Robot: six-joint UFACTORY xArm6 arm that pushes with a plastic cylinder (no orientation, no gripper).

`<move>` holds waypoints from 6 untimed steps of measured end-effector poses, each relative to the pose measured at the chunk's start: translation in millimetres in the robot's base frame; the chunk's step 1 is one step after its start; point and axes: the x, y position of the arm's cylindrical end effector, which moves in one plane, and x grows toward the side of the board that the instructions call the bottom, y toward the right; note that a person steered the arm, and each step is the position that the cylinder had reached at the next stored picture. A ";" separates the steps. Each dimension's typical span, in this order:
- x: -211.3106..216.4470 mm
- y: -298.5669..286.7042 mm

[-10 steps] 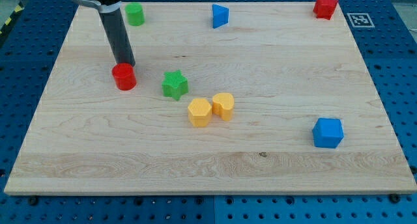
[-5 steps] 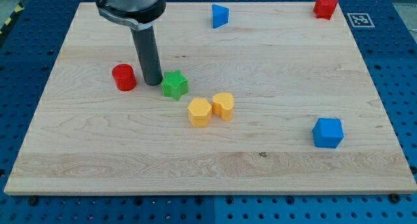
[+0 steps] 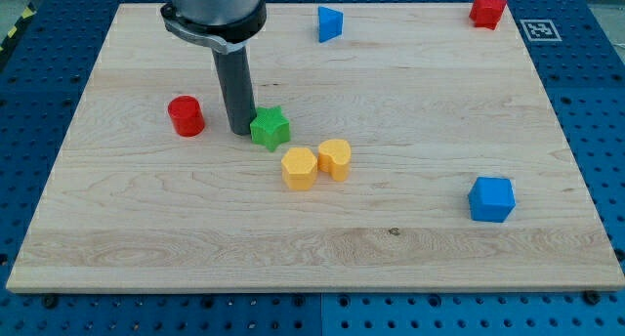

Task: Move the green star above the yellow hexagon

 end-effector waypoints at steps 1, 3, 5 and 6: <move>0.0 1.3; 0.1 3.1; 2.3 3.5; 3.4 3.5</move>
